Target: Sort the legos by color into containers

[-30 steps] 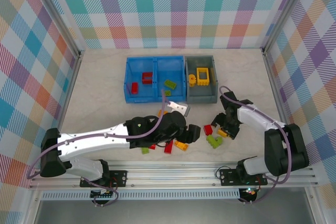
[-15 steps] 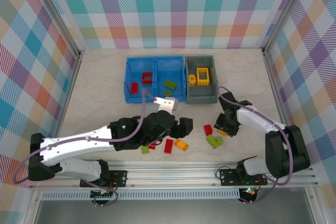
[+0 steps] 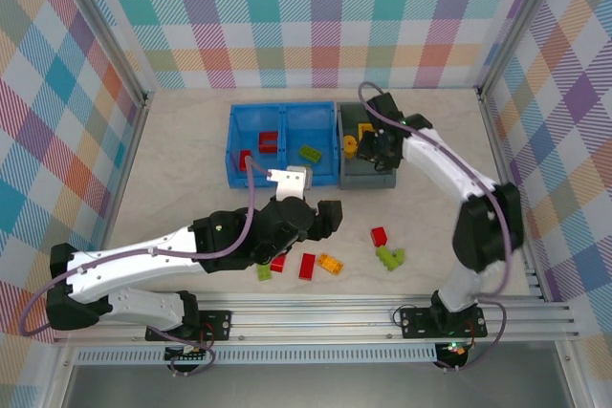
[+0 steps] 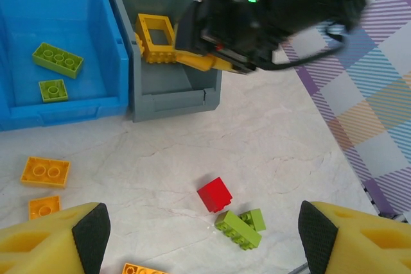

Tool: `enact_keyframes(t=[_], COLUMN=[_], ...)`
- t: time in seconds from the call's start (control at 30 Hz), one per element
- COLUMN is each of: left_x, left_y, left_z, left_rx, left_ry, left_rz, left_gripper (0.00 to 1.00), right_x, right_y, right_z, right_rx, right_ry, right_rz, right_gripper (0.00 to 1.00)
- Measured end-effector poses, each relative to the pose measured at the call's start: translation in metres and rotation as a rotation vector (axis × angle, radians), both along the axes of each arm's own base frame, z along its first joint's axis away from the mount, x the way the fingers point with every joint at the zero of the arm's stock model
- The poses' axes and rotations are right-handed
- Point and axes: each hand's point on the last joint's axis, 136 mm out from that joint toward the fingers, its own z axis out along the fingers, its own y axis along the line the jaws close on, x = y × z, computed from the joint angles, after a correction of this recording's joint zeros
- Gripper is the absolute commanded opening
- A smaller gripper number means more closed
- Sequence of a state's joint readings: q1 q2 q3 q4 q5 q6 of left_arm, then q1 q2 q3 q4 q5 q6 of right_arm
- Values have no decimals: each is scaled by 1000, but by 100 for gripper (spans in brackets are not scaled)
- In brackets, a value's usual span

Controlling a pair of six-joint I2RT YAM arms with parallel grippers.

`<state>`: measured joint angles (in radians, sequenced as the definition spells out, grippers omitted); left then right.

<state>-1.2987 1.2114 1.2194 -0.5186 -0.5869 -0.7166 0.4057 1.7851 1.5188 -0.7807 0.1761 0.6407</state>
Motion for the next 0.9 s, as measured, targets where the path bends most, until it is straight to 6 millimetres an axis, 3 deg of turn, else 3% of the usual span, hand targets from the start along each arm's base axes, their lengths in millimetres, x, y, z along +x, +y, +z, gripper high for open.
enact_keyframes(t=[0.17, 0.3, 0.57, 0.73, 0.8, 0.9], left_x=[1, 1, 1, -1, -2, -5], left_y=[-5, -5, -2, 5, 7, 3], left_z=[-5, -5, -10, -23, -29, -45], left_rx=[17, 21, 39, 69, 81, 93], left_ry=[4, 5, 17, 59, 81, 126], left_rz=[-2, -2, 6, 31, 41, 40], left_gripper=[79, 79, 79, 78, 77, 74], right_x=[37, 43, 36, 34, 33, 25], right_y=[4, 3, -1, 1, 3, 6], right_z=[-47, -72, -79, -56, -31, 27], right_rx=[-44, -81, -106, -105, -90, -48], right_ry=[105, 167, 213, 172, 121, -4], right_rz=[-3, -11, -11, -6, -2, 8], right_gripper=[46, 57, 67, 64, 62, 56])
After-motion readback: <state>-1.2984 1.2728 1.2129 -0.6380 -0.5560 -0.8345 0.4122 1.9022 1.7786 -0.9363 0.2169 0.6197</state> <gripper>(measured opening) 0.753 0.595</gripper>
